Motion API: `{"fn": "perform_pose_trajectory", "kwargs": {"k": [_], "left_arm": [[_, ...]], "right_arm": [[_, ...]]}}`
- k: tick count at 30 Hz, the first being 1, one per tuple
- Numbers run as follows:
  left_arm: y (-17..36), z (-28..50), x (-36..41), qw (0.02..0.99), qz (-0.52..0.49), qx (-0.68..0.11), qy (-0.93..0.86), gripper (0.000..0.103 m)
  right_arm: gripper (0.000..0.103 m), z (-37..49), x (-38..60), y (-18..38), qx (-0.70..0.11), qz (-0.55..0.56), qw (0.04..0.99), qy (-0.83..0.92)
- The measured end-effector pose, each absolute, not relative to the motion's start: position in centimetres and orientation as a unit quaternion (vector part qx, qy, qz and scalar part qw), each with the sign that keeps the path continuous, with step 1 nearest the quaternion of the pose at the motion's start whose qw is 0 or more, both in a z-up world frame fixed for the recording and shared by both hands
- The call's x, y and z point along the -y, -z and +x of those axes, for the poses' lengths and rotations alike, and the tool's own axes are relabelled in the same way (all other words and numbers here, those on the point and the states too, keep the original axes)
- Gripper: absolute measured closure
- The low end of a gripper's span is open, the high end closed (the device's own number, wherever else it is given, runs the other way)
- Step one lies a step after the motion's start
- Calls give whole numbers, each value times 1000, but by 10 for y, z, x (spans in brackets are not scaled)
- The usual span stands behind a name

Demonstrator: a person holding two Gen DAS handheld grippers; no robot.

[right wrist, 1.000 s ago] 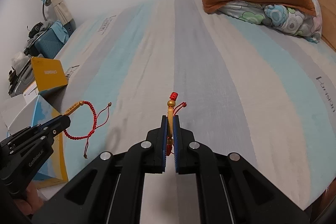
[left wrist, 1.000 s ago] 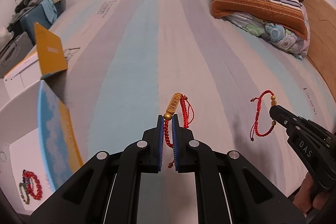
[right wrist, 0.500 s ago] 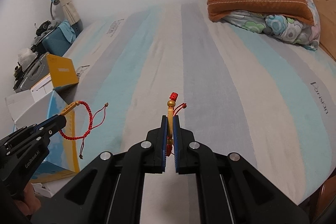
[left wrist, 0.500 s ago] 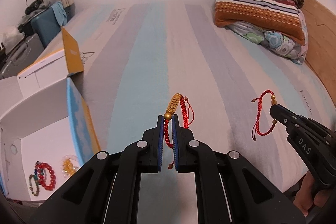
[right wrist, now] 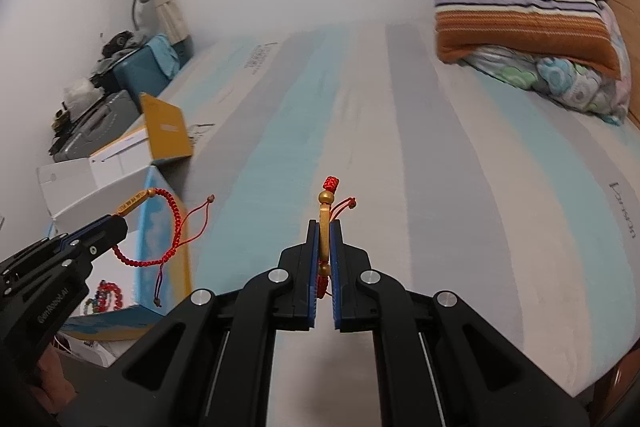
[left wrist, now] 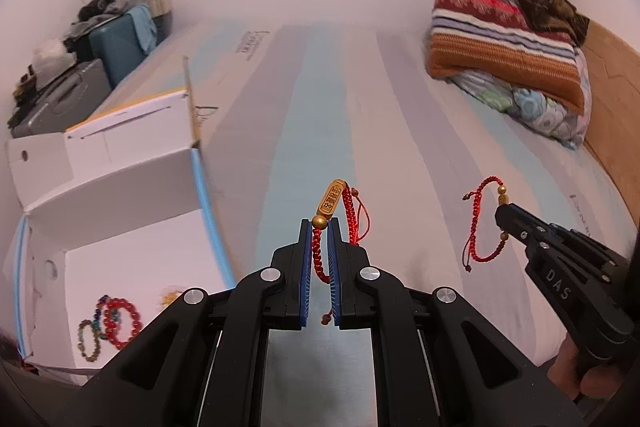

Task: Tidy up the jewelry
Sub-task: 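Lift both red string bracelets and carry them over the white cardboard box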

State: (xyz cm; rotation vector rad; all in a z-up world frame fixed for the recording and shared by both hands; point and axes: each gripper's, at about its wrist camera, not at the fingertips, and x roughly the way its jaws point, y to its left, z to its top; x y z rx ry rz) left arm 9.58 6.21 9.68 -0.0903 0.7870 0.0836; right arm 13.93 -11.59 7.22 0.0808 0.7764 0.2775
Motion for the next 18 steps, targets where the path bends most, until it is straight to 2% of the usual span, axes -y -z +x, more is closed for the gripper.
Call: {"fn": "perform_pose_trajectory", "kwargs": {"k": [18], "left_arm": [[-114,47,-160,922,-82,-357,-125,95]], "right_arm": [[98,116,19,-91,-353,12,911,-212]]}}
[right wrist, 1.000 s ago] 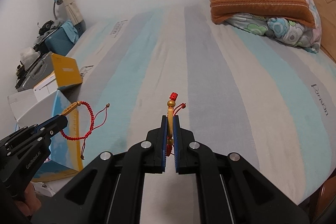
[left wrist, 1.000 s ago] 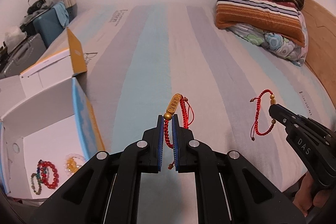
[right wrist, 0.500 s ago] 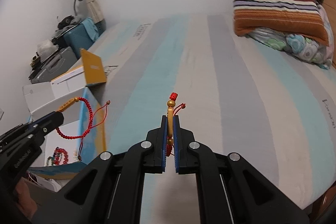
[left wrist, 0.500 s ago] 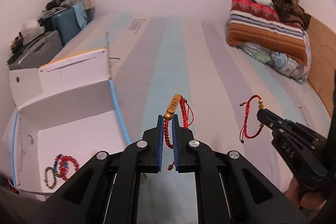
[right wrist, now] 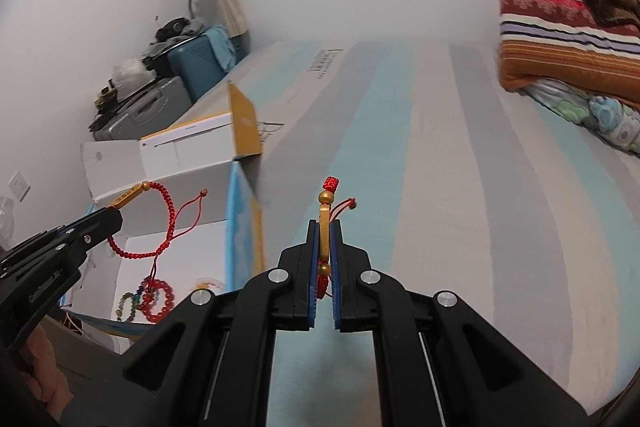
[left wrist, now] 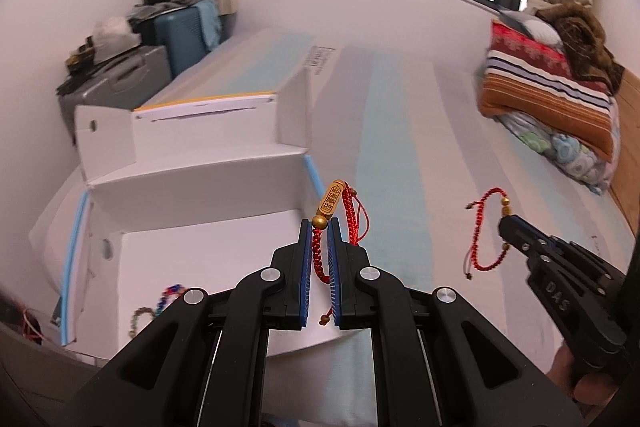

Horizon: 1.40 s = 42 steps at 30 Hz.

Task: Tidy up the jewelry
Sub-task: 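Lift both red string bracelets and carry them over the white cardboard box, then open left tool releasing its red bracelet while right tool releases the other into box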

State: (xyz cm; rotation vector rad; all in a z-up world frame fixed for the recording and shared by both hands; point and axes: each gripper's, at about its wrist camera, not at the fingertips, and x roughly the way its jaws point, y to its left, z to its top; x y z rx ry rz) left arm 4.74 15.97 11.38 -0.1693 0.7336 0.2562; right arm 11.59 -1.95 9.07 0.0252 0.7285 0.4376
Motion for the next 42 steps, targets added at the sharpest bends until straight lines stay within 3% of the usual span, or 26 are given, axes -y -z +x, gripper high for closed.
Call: {"fn": "perform_pose_trajectory", "kwargs": {"k": [18,29,42], "left_arm": [[-79,18,-260,892,-107,-385,-210,95],[-38,9,-321,862,-129,-424,-246,95],[-6,17,-335,840,-125,-464,-250,95]], "right_arm": [[99,91,-105,-83,-350,-39,884,-308],[99,111,-173,-45,-407,-98,855,-306],[99,133,-188,-3,-461,-120,832,-285]]}}
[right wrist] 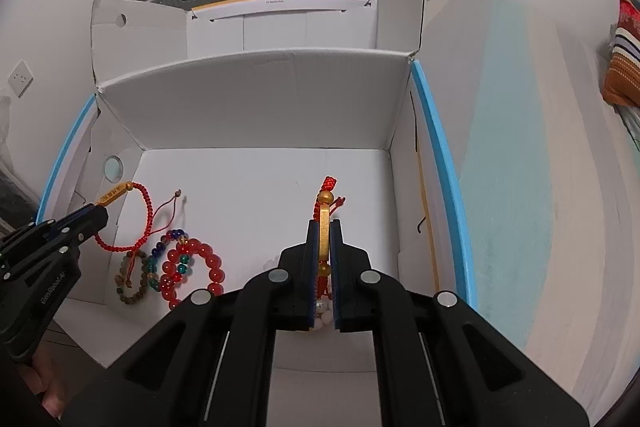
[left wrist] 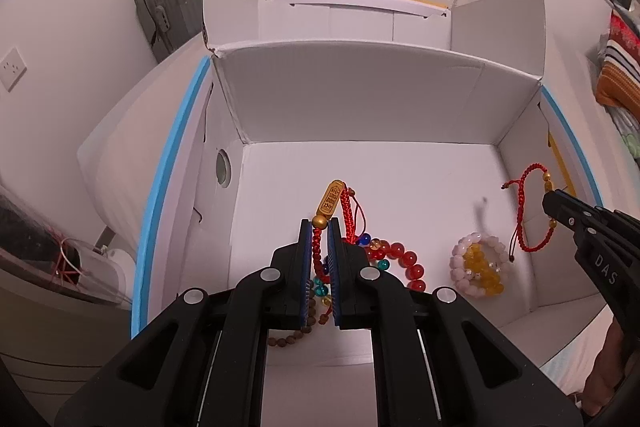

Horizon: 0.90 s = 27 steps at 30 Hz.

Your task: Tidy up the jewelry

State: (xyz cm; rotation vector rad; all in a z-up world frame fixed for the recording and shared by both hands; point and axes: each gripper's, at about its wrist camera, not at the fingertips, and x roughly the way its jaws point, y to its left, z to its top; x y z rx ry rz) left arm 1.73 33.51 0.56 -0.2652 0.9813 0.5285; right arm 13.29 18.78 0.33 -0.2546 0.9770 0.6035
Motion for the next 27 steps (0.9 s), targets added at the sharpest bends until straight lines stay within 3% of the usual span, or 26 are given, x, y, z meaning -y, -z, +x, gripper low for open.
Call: {"fn": "perform_pose_trajectory", "kwargs": {"k": [9,11,13,14,17,19,27], "left_arm": [[-6,19,-337,836,-129,-467,-259,93],[-9,17,-336,838,-132,-463,-258,83],[-15,13,-335,841,-131,-455,-261,70],[-18,11,-334,843,-130,-450,-264,64],[-29,5,-330,849,-128,-436,-270,56],[-36,-1,-326,853,-126,-426,-273,55],[-59,-33,-307,872,-118,-386,-278,32]], "right_arm": [[96,135,-191,2,-465,-116,830,-284],[94,133,-190,0,-461,-112,832,-288],[70,129,-187,-6,-452,-107,837,-289],[65,127,-185,-11,-442,-104,843,-288],[59,120,-178,-22,-425,-98,852,-289],[48,115,-173,-30,-417,-91,855,-294],[25,88,-152,-59,-378,-68,875,-295]]}}
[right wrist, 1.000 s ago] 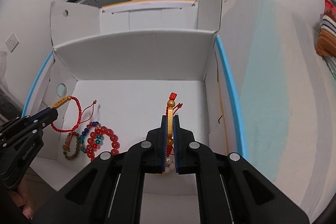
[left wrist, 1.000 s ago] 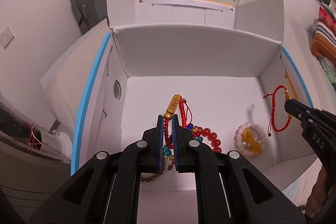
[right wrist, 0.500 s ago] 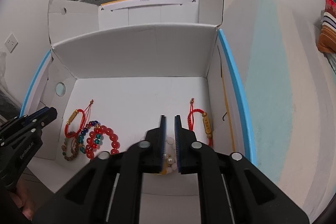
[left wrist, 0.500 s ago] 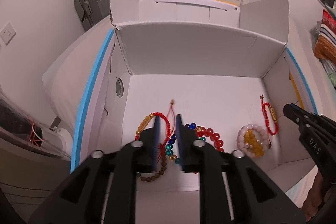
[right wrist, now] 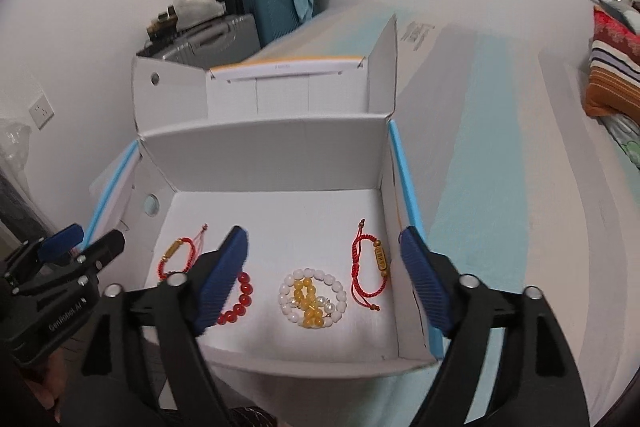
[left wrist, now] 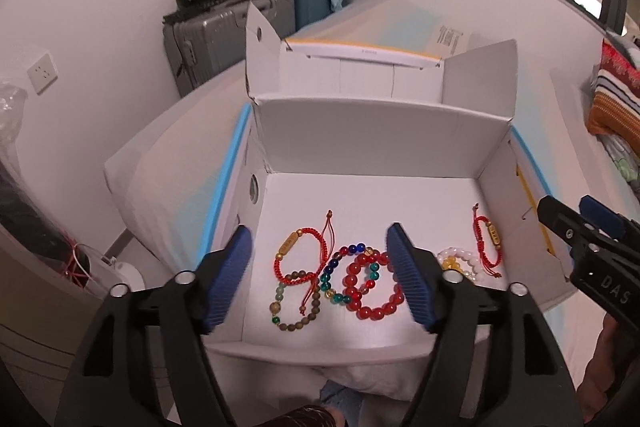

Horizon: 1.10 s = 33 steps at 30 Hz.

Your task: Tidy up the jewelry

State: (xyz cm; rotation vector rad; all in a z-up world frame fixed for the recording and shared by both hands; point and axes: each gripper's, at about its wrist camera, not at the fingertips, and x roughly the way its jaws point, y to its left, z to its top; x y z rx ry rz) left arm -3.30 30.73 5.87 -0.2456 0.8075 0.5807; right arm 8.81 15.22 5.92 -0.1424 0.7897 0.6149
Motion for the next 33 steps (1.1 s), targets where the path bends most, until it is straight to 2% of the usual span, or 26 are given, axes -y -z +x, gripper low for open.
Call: {"fn": "perform_pose_trajectory", "kwargs": {"k": [3,5,7,10,23,33], "left_arm": [[-66,-46,-299,877,-112,-373,-281,21],[-71,-55,-291,882,-103,-360,-286,13],[-74,-63,-284,885,-97,-351,-291,11],[-73,-73,-277,888,-99,-346,-286,10],[-61,-111,-255,893,-107,-340,-276,8],[-54,-113,-251,889,-109,-347,-278,8]], "right_arm": [[17,73,-141,-69,-359,-67,886,-287],[15,64,-134,-73,-349,-68,892,-280],[13,56,-127,-74,-343,-69,896,-274],[10,44,-117,-74,-339,-68,899,-270],[10,8,-91,-60,-339,-65,902,-258],[10,4,-91,-59,-340,-71,902,-257]]}}
